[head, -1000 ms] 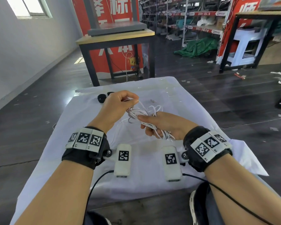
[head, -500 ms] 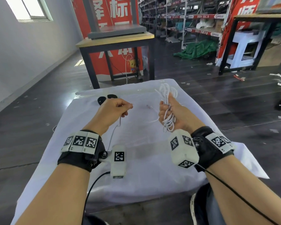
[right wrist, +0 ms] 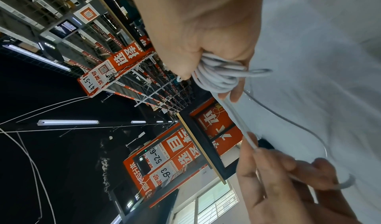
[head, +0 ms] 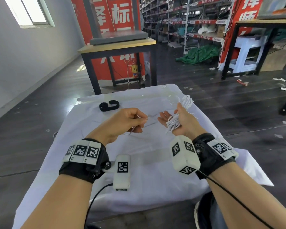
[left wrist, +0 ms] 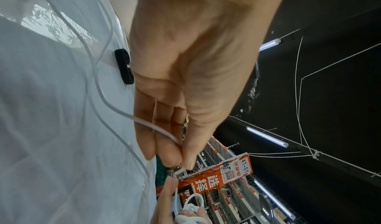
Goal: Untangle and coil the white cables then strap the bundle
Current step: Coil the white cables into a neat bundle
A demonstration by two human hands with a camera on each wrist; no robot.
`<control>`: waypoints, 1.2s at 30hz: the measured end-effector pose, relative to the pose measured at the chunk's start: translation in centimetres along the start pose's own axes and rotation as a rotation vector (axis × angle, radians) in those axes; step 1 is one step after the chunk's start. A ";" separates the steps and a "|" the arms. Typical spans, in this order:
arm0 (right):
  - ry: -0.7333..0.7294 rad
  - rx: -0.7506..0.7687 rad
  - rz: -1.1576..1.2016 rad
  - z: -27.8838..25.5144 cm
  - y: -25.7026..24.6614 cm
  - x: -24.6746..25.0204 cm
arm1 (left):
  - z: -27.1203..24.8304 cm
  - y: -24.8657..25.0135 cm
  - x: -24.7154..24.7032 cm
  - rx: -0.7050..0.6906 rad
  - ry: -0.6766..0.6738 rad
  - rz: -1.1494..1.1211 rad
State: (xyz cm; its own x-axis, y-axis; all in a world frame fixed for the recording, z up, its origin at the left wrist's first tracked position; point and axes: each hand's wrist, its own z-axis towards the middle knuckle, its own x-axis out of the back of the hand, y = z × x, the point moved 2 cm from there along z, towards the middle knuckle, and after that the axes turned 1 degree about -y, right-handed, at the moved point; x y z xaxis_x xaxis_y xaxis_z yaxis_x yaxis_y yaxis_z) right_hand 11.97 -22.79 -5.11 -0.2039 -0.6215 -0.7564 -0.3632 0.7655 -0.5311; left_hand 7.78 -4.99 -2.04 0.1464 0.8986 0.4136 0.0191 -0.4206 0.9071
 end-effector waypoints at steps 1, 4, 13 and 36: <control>0.002 0.013 0.011 0.0 -0.1 0.0 | -0.1 0.0 -0.3 0.004 -0.031 0.020; 0.036 0.043 0.036 0.0 -0.4 0.2 | -0.4 0.2 -0.7 0.001 -0.129 0.062; -0.061 0.105 0.077 0.4 -0.6 0.5 | -1.5 0.5 -1.4 0.064 -0.473 0.316; -0.548 -0.197 -0.678 -3.0 2.3 -1.5 | 0.7 0.6 0.8 -0.020 0.211 -0.073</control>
State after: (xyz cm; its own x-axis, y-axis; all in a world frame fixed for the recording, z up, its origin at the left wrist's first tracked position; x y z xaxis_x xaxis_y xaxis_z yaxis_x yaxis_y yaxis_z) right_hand 8.75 -20.61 -4.06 0.5562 -0.7247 -0.4068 -0.4075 0.1887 -0.8935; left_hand 8.60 -4.64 -1.19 -0.0652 0.9335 0.3525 0.0018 -0.3531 0.9356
